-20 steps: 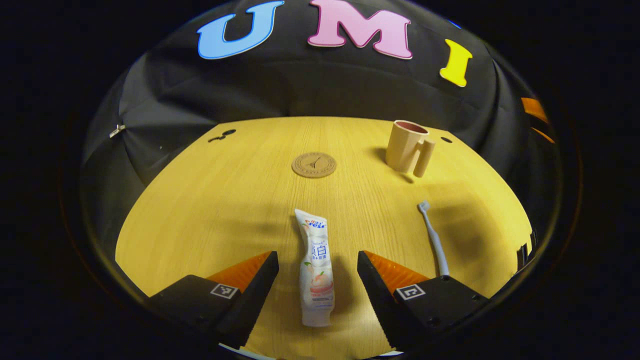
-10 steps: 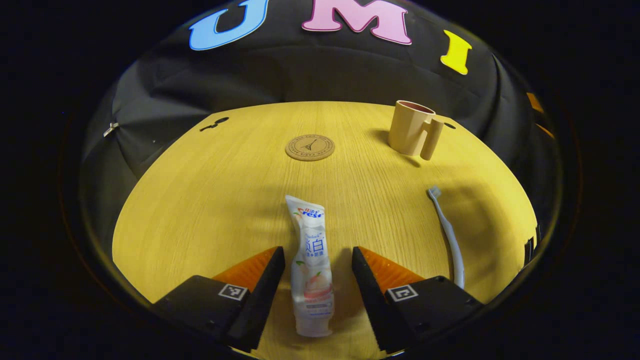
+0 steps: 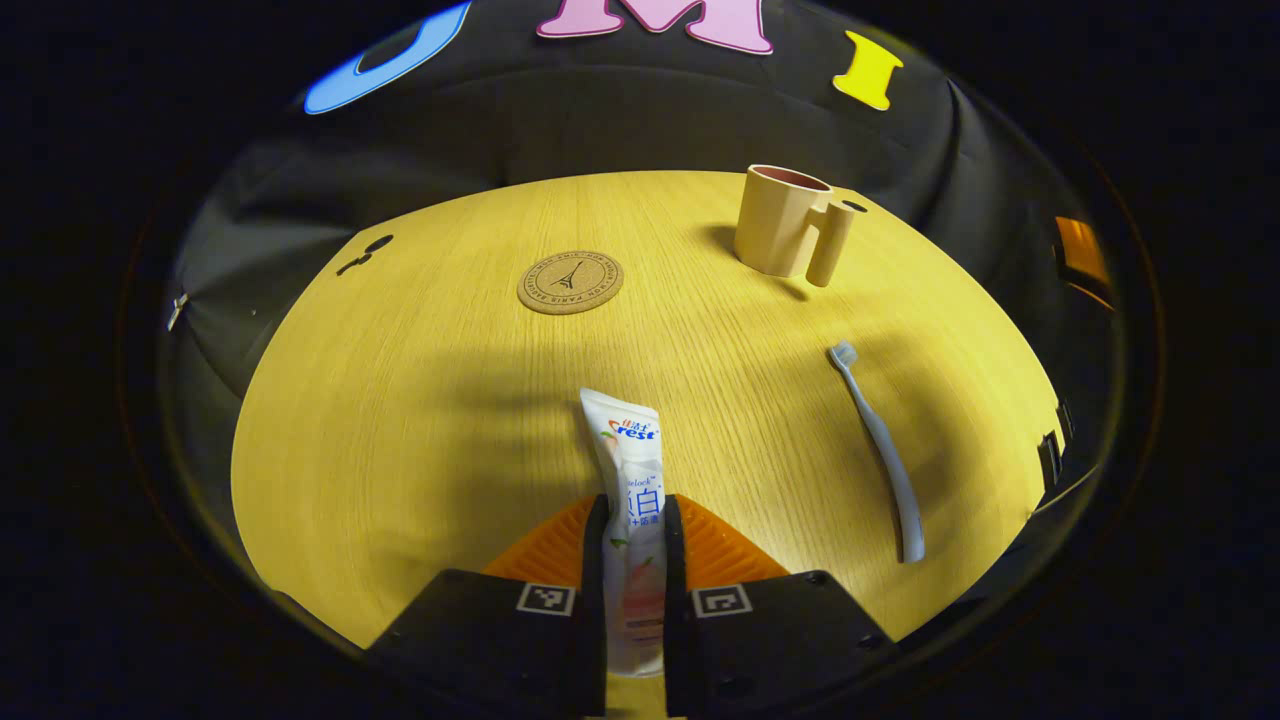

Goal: Put the toothbrush and toothpaste on the desktop into the cup, then pick up the cup and place it on the coaster on the desktop.

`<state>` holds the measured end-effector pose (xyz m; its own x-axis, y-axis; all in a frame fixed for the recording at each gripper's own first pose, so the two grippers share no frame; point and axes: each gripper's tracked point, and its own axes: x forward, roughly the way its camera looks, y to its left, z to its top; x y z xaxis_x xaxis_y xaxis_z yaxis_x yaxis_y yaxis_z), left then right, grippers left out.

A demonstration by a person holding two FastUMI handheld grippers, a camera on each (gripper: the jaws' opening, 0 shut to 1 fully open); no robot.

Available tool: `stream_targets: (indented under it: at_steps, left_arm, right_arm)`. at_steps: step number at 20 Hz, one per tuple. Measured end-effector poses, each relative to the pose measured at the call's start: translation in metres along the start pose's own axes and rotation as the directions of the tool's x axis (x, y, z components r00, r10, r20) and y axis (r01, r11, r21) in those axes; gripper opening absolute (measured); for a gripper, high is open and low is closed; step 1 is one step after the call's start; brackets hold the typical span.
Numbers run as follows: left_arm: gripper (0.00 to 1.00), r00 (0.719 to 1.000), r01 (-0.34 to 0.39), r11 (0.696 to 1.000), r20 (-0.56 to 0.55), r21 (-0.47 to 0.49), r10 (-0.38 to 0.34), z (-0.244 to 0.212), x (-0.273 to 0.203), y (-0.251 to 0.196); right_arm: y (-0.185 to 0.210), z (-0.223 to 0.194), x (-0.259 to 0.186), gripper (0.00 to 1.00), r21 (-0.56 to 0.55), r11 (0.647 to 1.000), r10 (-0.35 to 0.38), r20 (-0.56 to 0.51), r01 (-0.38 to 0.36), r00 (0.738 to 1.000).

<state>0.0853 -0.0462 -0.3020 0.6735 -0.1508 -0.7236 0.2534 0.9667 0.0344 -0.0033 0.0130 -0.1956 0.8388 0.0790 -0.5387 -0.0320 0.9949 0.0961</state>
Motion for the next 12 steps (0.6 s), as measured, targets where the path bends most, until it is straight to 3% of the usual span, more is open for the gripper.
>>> stream_targets:
  at_steps: [1, 2, 9, 12]
  left_arm:
    - [0.25, 1.0, 0.007, 1.0, 0.005, 0.003, -0.007, 0.0, 0.0, 0.001]
    - [0.24, 1.0, 0.009, 1.0, 0.005, 0.003, -0.009, 0.0, -0.002, 0.002]
    - [0.22, 0.997, 0.049, 0.998, 0.059, -0.033, -0.047, 0.002, -0.023, 0.009]
    - [0.22, 0.996, 0.033, 0.998, 0.09, -0.056, -0.028, 0.002, -0.044, 0.023]
  right_arm:
    - [0.002, -0.008, 0.002, 0.98, -0.003, 1.0, -0.007, -0.021, 0.007, 1.0]
    - [0.003, -0.016, 0.005, 0.98, -0.007, 1.0, -0.015, -0.045, 0.014, 0.999]
    - [0.01, -0.06, 0.032, 0.98, -0.015, 0.999, -0.048, -0.207, 0.046, 0.977]
    - [0.013, -0.077, 0.05, 0.99, -0.04, 0.999, -0.047, -0.268, 0.037, 0.962]
